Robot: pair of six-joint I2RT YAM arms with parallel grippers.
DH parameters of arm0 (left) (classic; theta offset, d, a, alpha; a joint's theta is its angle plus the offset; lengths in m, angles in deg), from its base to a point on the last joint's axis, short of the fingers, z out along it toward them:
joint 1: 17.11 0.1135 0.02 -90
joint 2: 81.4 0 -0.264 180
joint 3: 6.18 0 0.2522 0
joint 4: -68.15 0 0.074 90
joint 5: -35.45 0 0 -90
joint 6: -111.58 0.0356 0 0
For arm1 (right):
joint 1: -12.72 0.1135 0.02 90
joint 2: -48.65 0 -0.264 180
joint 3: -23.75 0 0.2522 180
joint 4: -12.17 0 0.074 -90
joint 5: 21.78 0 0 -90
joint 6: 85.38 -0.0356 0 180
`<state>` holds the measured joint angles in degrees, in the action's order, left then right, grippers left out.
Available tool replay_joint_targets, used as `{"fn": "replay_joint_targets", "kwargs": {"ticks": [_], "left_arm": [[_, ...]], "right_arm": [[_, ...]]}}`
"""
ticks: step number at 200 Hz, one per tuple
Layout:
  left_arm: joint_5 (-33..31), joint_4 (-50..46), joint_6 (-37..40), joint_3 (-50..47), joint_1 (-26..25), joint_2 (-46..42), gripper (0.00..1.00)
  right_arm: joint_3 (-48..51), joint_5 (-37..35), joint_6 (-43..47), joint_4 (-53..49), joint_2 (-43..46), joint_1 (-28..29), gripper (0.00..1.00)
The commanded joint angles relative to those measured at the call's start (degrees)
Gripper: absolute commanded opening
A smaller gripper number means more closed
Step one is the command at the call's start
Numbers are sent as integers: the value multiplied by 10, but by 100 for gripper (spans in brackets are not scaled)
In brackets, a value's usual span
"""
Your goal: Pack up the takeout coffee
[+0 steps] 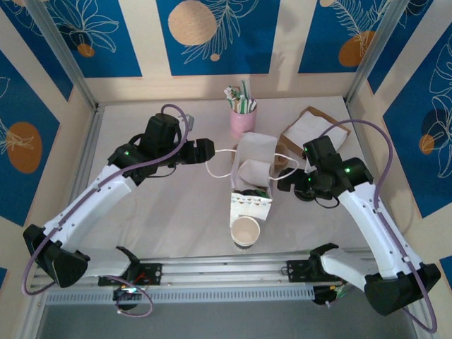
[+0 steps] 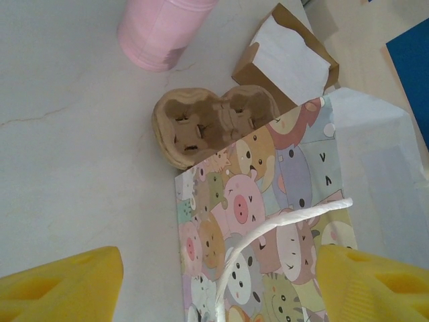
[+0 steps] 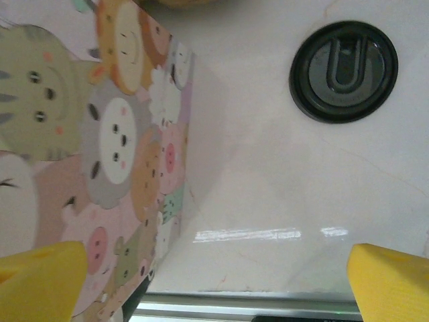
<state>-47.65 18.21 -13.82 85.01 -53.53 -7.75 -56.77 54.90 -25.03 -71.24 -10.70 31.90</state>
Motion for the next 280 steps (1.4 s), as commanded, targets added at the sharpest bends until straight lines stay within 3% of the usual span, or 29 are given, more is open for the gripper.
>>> {"fn": "replay_joint_targets", "kwargs": {"ticks": [1,70,93,108,168,194,224,252,280], "left_arm": [[-15,-15,12,21,-4,-8,76],[-47,-32,18,13,12,-35,78],[-75,-39,26,-2,28,-51,86],[-96,-42,34,-15,45,-64,100],[-181,-10,53,-108,153,-108,100],[-243,70,77,-186,166,-129,100],[-325,193,132,-285,173,-156,100],[-319,293,226,-348,188,-148,100],[-344,349,259,-381,206,-121,100]], "right_arm": [[15,-1,-13,8,8,-11,99],[44,11,-6,53,31,-78,99],[58,21,-1,101,37,-127,99],[67,37,5,139,42,-159,99],[134,71,11,328,38,-256,99],[174,57,22,410,50,-265,99],[278,40,55,598,71,-264,99],[356,30,84,744,68,-265,99],[411,21,108,863,51,-265,99]]}}
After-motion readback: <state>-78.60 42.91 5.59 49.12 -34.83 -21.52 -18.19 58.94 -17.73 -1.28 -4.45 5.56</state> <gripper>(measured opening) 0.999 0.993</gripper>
